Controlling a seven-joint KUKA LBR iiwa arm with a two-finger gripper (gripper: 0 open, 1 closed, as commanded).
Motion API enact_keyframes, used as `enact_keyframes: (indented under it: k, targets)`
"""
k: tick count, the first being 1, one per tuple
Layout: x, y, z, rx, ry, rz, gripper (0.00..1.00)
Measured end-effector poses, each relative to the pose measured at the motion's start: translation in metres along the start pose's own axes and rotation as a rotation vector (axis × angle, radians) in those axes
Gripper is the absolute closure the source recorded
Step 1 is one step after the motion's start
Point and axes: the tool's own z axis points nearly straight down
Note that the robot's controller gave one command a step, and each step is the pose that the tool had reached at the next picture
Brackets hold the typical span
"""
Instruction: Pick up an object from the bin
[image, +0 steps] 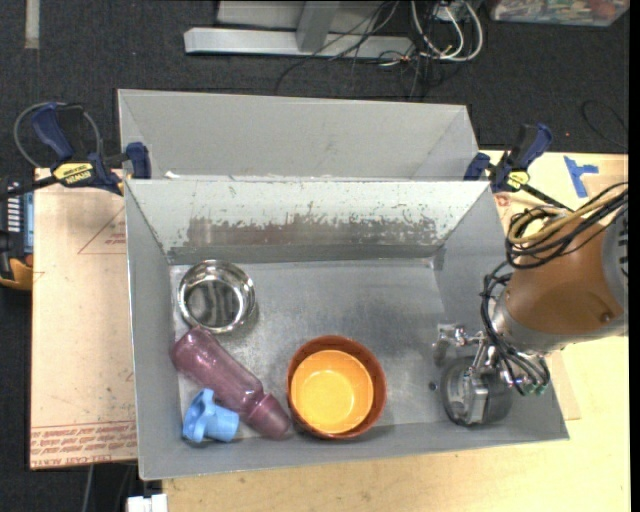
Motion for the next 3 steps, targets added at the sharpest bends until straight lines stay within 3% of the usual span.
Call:
enact_keyframes:
  k: [1,2,3]
  targets:
    - [-0.006,-0.010,-0.030,0.008,-0.039,-0.117,1.00]
    - [-0.006,-0.010,-0.030,0.008,-0.039,-0.118,1.00]
    - [-0.034,0.005,-0.070,0.016,-0.044,-0.502,1.00]
